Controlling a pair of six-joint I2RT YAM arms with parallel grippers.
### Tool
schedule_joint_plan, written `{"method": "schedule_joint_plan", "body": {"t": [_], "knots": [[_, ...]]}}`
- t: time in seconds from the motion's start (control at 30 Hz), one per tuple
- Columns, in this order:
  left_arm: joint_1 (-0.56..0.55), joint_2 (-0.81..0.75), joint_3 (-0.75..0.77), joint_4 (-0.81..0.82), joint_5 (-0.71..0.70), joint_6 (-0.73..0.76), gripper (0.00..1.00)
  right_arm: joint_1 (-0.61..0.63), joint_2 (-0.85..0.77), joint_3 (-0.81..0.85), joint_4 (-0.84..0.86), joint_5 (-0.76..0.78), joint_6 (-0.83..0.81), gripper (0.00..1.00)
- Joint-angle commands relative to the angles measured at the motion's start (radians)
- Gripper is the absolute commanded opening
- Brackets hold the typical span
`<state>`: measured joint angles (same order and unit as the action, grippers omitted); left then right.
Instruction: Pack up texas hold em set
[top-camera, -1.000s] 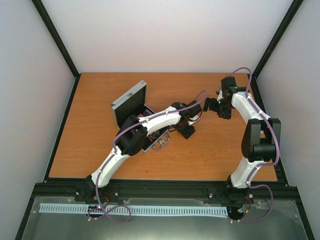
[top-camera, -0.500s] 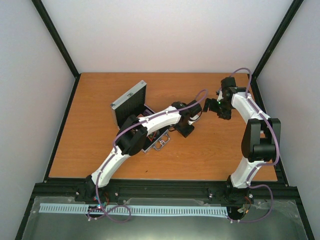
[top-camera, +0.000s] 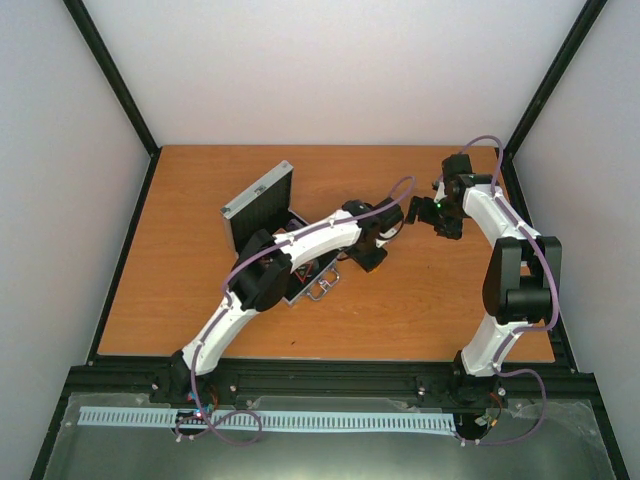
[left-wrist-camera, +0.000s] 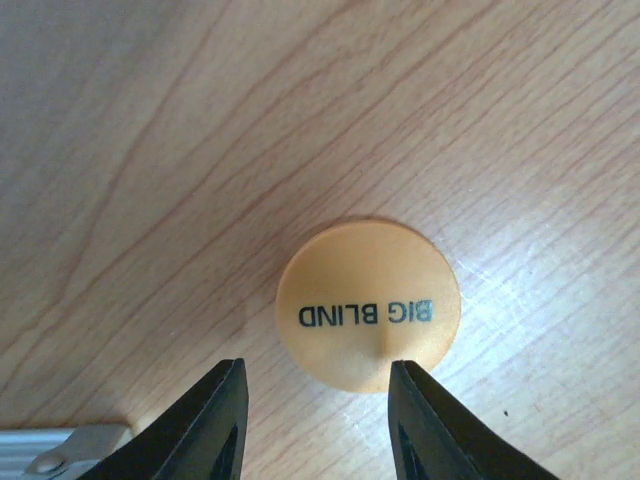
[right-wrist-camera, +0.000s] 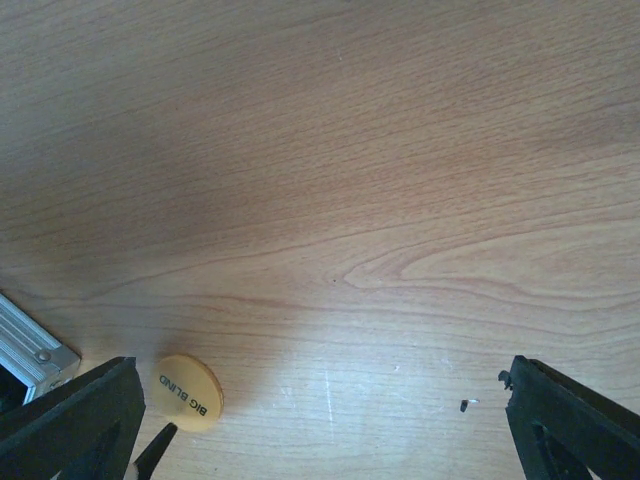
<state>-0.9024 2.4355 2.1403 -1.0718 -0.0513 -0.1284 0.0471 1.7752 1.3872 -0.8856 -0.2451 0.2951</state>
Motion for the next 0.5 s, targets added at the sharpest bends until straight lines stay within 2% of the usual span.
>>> {"method": "schedule_joint_plan", "body": {"t": [0.0, 0.07, 0.1, 0.13, 0.17, 0.23, 0.47], "knots": [[0.004, -0.078, 0.033, -0.029, -0.02, -0.002, 0.41, -0.009, -0.02, -0.009, 0.008, -0.013, -0.005, 1.0], [0.003, -0.08, 0.032, -0.03, -0.022, -0.003, 0.41, -0.009, -0.02, -0.013, 0.012, -0.02, -0.004, 1.0], [0.004, -0.078, 0.032, -0.029, -0.017, -0.006, 0.46, -0.009, -0.02, -0.014, 0.013, -0.023, -0.005, 1.0], [0.004, -0.077, 0.032, -0.026, -0.007, -0.006, 0.59, -0.009, -0.02, -0.014, 0.013, -0.025, -0.004, 1.0], [0.003, -0.075, 0.032, -0.022, 0.005, -0.007, 0.67, -0.009, -0.02, -0.014, 0.013, -0.025, -0.004, 1.0], [0.003, -0.071, 0.033, -0.007, 0.026, -0.013, 0.76, -0.009, -0.02, -0.015, 0.011, -0.024, -0.005, 1.0], [0.003, 0.013, 0.168, -0.064, 0.051, -0.032, 0.79, -0.009, -0.02, -0.017, 0.011, -0.026, -0.008, 1.0]]}}
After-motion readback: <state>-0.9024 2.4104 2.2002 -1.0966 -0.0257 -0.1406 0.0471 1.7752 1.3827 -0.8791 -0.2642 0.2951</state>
